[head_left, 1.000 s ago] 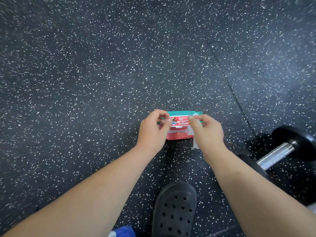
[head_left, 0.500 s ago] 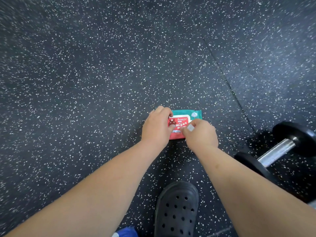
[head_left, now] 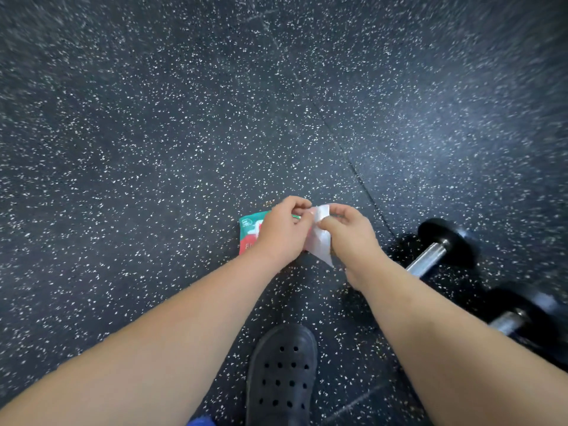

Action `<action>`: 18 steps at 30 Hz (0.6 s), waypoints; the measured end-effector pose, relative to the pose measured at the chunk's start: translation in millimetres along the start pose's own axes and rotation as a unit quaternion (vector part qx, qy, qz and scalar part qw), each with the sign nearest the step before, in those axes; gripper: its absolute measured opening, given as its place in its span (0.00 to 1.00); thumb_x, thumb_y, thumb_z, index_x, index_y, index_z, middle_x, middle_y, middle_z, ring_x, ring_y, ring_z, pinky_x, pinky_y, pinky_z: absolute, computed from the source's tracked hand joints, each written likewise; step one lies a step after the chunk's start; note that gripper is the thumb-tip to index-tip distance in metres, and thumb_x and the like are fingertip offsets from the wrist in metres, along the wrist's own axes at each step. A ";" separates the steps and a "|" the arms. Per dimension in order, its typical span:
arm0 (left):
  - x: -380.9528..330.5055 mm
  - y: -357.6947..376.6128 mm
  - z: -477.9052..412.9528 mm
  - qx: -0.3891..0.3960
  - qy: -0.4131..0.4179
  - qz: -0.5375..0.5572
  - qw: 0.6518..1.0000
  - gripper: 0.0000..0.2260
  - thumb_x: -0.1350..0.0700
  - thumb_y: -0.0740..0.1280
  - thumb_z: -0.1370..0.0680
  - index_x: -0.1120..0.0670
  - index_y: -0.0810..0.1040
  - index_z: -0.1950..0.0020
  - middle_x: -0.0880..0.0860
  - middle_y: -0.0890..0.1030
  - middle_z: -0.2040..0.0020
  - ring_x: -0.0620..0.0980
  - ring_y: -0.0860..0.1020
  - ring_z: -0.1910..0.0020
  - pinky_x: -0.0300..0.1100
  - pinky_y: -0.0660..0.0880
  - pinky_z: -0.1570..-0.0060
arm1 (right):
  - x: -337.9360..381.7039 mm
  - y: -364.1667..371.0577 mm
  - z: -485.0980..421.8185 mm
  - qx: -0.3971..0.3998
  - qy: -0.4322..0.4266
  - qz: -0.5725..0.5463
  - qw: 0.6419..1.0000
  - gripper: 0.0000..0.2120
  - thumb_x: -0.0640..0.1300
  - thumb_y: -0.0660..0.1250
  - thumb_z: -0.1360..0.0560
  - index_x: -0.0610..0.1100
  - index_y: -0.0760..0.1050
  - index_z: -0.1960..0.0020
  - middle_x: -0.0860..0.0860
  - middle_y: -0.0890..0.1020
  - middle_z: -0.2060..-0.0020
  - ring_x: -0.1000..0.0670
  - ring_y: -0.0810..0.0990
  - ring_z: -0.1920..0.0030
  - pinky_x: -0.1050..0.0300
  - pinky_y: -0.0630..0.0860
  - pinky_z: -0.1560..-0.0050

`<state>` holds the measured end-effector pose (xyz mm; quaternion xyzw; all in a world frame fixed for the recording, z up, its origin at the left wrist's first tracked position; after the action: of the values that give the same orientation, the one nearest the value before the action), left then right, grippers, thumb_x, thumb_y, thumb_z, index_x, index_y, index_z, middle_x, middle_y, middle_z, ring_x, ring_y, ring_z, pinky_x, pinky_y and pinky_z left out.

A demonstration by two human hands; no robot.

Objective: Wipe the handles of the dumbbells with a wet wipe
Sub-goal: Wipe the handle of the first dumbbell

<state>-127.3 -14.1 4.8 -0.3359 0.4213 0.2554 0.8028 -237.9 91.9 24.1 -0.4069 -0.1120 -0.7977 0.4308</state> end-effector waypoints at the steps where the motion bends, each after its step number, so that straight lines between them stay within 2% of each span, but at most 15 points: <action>1: -9.9 8.8 0.1 0.018 -0.005 0.017 1.000 0.07 0.46 0.71 0.21 0.43 0.82 0.44 0.45 0.84 0.50 0.48 0.84 0.52 0.53 0.82 0.45 | 7.7 -12.3 7.6 0.003 -0.005 -0.004 1.000 0.16 0.40 0.68 0.24 0.52 0.80 0.39 0.48 0.88 0.48 0.45 0.88 0.51 0.48 0.84 0.57; 3: -30.0 20.3 1.6 0.048 0.003 0.025 0.999 0.06 0.48 0.72 0.20 0.45 0.83 0.44 0.46 0.85 0.52 0.46 0.83 0.54 0.43 0.80 0.48 | 18.9 -32.3 20.4 0.006 -0.010 -0.001 1.000 0.19 0.37 0.66 0.25 0.53 0.80 0.38 0.49 0.89 0.48 0.42 0.88 0.49 0.40 0.83 0.50; 6: -67.6 38.4 9.5 0.092 0.037 0.015 0.995 0.09 0.54 0.75 0.20 0.50 0.83 0.40 0.47 0.82 0.56 0.42 0.78 0.61 0.30 0.74 0.59 | 39.0 -69.5 44.1 -0.009 -0.046 0.017 0.999 0.19 0.34 0.67 0.24 0.52 0.79 0.39 0.50 0.89 0.50 0.43 0.88 0.48 0.39 0.83 0.45; 8: -96.3 46.9 17.9 0.116 0.064 0.004 0.991 0.12 0.54 0.77 0.22 0.51 0.84 0.39 0.47 0.83 0.54 0.42 0.80 0.58 0.31 0.76 0.55 | 51.6 -94.3 59.6 -0.018 -0.069 0.019 0.997 0.19 0.31 0.68 0.23 0.52 0.79 0.40 0.51 0.89 0.51 0.44 0.89 0.50 0.41 0.83 0.46; 11: -131.6 58.5 27.4 0.143 0.095 -0.031 0.985 0.12 0.54 0.79 0.25 0.48 0.86 0.42 0.49 0.87 0.51 0.49 0.84 0.51 0.45 0.82 0.48 | 62.9 -127.5 80.0 -0.024 -0.094 0.041 0.994 0.20 0.31 0.72 0.24 0.52 0.79 0.39 0.50 0.89 0.51 0.45 0.89 0.50 0.44 0.83 0.46; 13: -152.4 66.6 31.1 0.152 0.119 -0.070 0.979 0.09 0.51 0.80 0.26 0.46 0.87 0.47 0.49 0.87 0.53 0.52 0.85 0.52 0.50 0.83 0.48 | 64.7 -148.9 88.6 -0.029 -0.102 0.060 0.993 0.21 0.32 0.75 0.25 0.53 0.80 0.39 0.48 0.89 0.51 0.44 0.88 0.50 0.41 0.82 0.43; 15: -166.9 76.5 31.7 0.165 0.144 -0.118 0.969 0.07 0.48 0.80 0.26 0.46 0.87 0.49 0.46 0.86 0.56 0.48 0.83 0.58 0.47 0.81 0.52 | 64.1 -166.6 95.2 -0.028 -0.103 0.071 0.992 0.20 0.33 0.78 0.26 0.52 0.81 0.41 0.48 0.89 0.52 0.47 0.87 0.53 0.43 0.83 0.42; 18: -176.6 90.7 33.9 0.171 0.162 -0.165 0.958 0.08 0.45 0.80 0.25 0.47 0.87 0.50 0.42 0.84 0.59 0.41 0.79 0.62 0.38 0.73 0.59 | 56.9 -184.7 98.8 -0.018 -0.095 0.074 0.993 0.17 0.35 0.79 0.26 0.49 0.84 0.42 0.47 0.89 0.52 0.47 0.88 0.51 0.52 0.83 0.45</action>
<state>-264.0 47.4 139.4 -0.2952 0.5217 -0.0138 0.8003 -344.0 221.7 161.9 -0.4957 -0.1083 -0.7232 0.4686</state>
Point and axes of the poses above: each hand's wrist, its own z-axis away from the middle knuckle, its own y-axis out of the palm, x = y × z, the point moved 7 cm from there along -z, towards the middle knuckle
